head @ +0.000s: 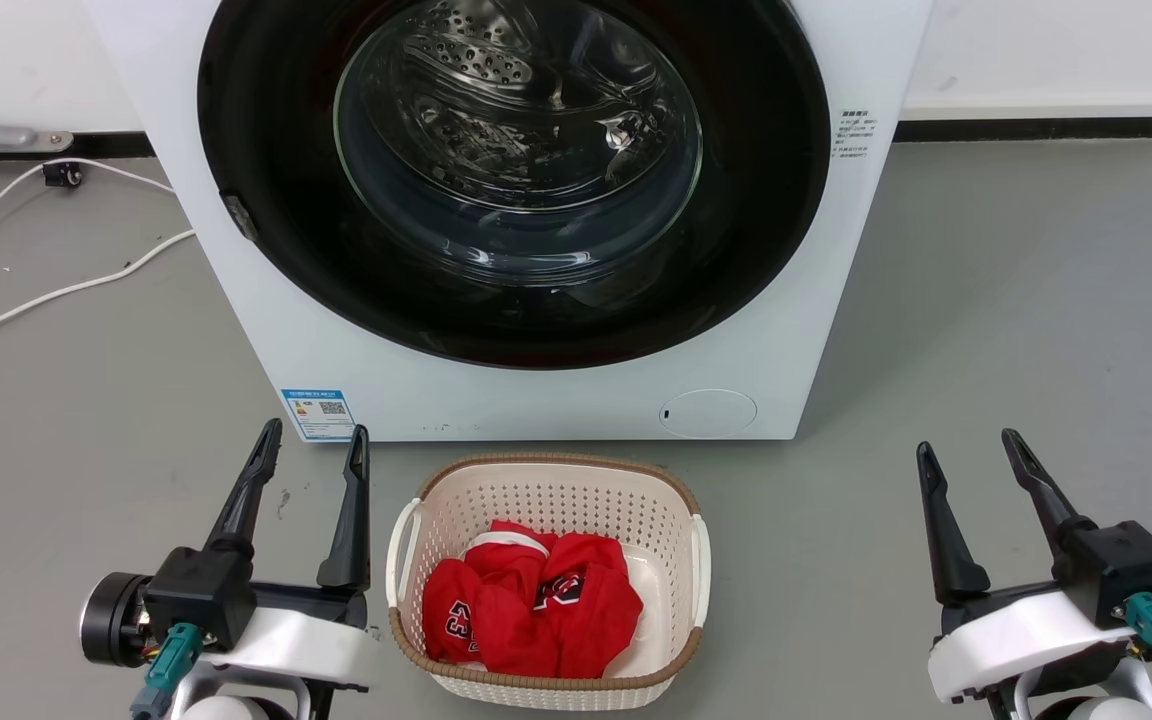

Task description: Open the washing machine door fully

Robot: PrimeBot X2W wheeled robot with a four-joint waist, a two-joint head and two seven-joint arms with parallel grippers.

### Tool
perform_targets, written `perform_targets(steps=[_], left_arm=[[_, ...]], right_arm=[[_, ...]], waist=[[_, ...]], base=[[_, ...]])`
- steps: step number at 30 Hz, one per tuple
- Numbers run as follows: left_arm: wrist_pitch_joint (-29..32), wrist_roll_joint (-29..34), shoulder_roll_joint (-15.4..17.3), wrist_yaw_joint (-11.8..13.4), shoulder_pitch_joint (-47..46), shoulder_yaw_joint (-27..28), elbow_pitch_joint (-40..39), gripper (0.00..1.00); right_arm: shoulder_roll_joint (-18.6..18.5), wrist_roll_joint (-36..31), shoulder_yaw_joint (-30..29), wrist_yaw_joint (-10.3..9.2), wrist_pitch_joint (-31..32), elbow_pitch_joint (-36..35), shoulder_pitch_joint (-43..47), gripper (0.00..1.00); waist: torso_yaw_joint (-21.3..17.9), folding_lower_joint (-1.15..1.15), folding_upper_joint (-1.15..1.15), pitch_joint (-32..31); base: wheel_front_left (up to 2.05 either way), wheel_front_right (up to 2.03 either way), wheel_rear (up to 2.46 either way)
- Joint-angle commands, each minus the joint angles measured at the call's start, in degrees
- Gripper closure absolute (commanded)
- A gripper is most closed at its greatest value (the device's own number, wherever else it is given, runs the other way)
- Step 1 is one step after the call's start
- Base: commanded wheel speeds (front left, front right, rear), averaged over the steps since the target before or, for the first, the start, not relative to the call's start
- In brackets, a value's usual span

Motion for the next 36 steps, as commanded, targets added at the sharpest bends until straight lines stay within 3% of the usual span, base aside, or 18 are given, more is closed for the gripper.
perform_targets(steps=[1,16,17,18,19,20,26,29,36], left_arm=[[-0.5,1.2,0.0,-0.2,0.7,0.1,0.0,0.0],[-0.7,0.7,-0.6,-0.3,0.5,0.5,0.7,0.0],[-0.7,0.7,-0.7,-0.3,0.5,0.5,0.7,0.0],[-0.7,0.8,-0.7,-0.3,0.5,0.5,0.7,0.0],[-0.7,0.8,-0.7,-0.3,0.4,0.5,0.7,0.0],[-0.7,0.8,-0.7,-0.3,0.4,0.5,0.7,0.0],[-0.7,0.8,-0.8,-0.3,0.5,0.7,0.6,0.0],[-0.7,0.6,-0.9,-0.4,0.3,0.8,0.5,0.0],[-0.7,0.2,-1.0,-0.4,-0.3,1.7,0.3,0.0]], right_arm=[[0.2,-1.3,0.1,-0.02,-0.5,0.0,0.6,0.0],[0.2,-0.5,0.1,-0.02,-0.6,0.7,0.3,0.0],[0.2,-0.3,0.1,-0.02,-0.5,0.8,0.3,0.45],[0.2,-0.3,0.1,-0.02,-0.4,0.9,0.3,0.61],[0.2,-0.1,0.1,-0.02,-0.3,0.9,0.3,0.71],[0.2,0.1,0.1,-0.02,-0.2,1.0,0.3,0.99],[0.2,3.3,0.1,-0.02,-2.3,0.7,-0.2,1.0],[0.2,12.6,0.0,-0.02,-5.8,0.8,-0.9,1.0],[0.0,48.5,-2.4,-0.02,-9.0,-0.6,-4.5,1.0]], waist=[[0.0,0.0,0.0,0.0],[-0.1,0.0,0.0,0.1],[-0.1,0.0,0.0,0.1],[-0.1,0.0,0.0,0.1],[-0.1,0.0,0.0,0.1],[-0.1,0.0,0.0,0.1],[-0.1,0.0,0.0,0.3],[-0.1,0.0,0.0,0.5],[-0.3,0.0,0.0,1.2]], base=[[0.0,0.0,0.0],[0.0,0.0,0.0],[0.0,0.0,0.0],[0.0,0.0,0.0],[0.0,0.0,0.0],[0.0,0.0,0.0],[0.0,0.0,0.0],[0.0,0.0,0.0],[0.0,0.0,0.0]])
